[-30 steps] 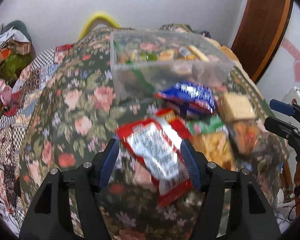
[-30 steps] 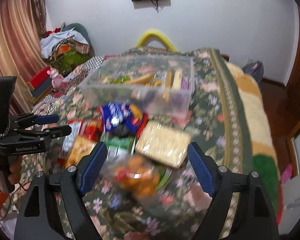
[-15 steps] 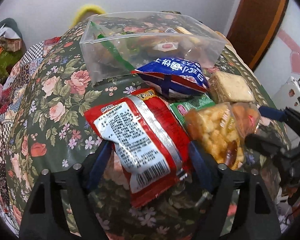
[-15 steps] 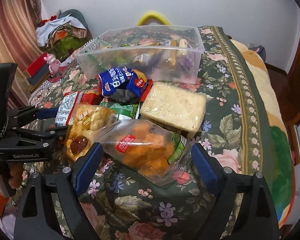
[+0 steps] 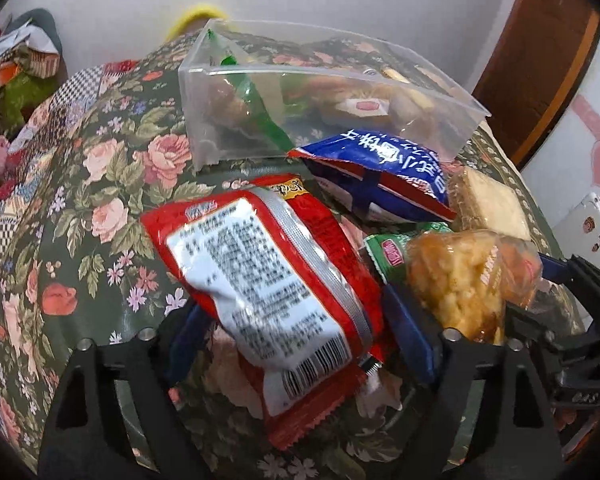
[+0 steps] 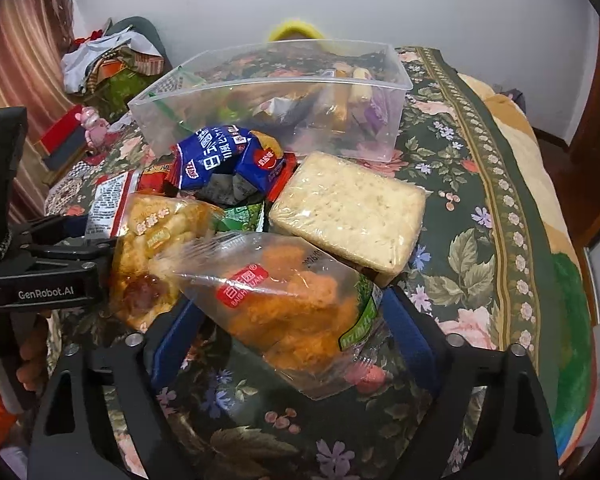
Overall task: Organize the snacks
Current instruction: 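Grasp the red chip bag with left tool while right tool grasps the fried-snack bag, then carry the red chip bag and fried-snack bag over the clear box and release both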
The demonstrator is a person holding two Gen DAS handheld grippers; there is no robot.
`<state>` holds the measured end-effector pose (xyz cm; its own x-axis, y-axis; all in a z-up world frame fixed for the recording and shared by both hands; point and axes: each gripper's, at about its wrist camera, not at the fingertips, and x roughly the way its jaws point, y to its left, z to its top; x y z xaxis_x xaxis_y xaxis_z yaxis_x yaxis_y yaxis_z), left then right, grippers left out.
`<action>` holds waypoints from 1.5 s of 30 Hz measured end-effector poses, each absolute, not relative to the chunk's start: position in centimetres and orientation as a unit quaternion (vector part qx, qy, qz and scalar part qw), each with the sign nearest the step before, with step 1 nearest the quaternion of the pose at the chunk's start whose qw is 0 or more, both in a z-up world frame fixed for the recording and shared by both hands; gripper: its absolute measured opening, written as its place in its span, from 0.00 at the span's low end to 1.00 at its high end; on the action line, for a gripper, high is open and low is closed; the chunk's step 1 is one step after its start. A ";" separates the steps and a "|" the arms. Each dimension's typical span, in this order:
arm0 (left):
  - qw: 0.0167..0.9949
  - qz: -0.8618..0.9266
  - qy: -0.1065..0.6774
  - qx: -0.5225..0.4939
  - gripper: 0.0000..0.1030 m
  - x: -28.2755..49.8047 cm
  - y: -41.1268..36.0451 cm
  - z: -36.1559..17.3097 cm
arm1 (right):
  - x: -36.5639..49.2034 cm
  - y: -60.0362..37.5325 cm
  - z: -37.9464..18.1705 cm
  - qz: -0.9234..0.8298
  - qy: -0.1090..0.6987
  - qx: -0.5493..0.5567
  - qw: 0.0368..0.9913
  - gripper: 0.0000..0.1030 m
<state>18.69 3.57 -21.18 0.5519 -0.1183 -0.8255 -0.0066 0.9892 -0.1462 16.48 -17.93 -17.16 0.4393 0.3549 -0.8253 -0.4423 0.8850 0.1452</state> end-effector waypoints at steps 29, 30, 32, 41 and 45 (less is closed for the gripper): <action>0.933 -0.027 0.356 -0.030 0.65 15.1 4.3 -11.9 | 16.8 -19.0 -10.7 0.257 0.395 -0.027 0.881 0.50; 0.935 -0.028 0.352 -0.032 0.65 15.4 4.4 -11.5 | 17.1 -19.0 -10.3 0.256 0.389 -0.027 0.885 0.50; 0.937 -0.029 0.346 -0.037 0.65 16.1 4.5 -10.8 | 17.5 -19.0 -9.7 0.255 0.380 -0.026 0.889 0.50; 0.946 -0.029 0.320 -0.040 0.65 20.3 4.9 -8.3 | 20.8 -18.4 -7.0 0.251 0.337 -0.015 0.907 0.50; 0.948 -0.023 0.317 -0.033 0.65 22.6 4.8 -8.1 | 22.3 -17.7 -6.4 0.249 0.326 -0.016 0.912 0.50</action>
<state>22.58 4.85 -8.09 0.7979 -0.0641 -0.5994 0.0224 0.9968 -0.0769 22.26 -17.65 -6.41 0.6630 0.4442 -0.6026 -0.4656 0.8750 0.1327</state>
